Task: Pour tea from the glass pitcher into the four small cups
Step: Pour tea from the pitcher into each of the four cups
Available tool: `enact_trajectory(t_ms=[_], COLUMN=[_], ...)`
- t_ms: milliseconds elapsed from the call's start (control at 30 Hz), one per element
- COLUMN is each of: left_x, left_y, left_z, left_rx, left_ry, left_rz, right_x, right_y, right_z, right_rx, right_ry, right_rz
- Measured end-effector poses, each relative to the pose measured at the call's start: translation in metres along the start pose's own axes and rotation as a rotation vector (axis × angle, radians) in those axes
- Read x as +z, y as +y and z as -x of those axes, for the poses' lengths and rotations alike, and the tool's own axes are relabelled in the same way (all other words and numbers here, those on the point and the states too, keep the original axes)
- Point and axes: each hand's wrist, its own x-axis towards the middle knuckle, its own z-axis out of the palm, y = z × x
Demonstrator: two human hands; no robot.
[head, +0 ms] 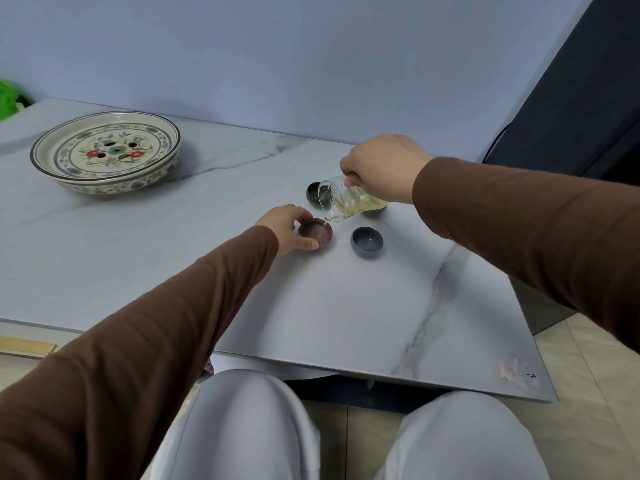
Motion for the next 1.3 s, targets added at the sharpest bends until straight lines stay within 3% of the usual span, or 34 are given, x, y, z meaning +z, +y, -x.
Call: enact_trajectory(t_ms=[1000, 1300], left_x=[-0.002, 0.001], left_y=[0.003, 0.002], left_z=[0.000, 0.002], left_rx=[-0.008, -0.019], left_ry=[-0.008, -0.006], left_rz=[-0.028, 0.012], right_x=[-0.007, 0.008], right_y=[-0.005, 0.015], right_z=[-0.007, 0.014], right_rx=[-0.049, 0.170], right_ry=[0.010, -0.018], right_rz=[0.052, -0.317])
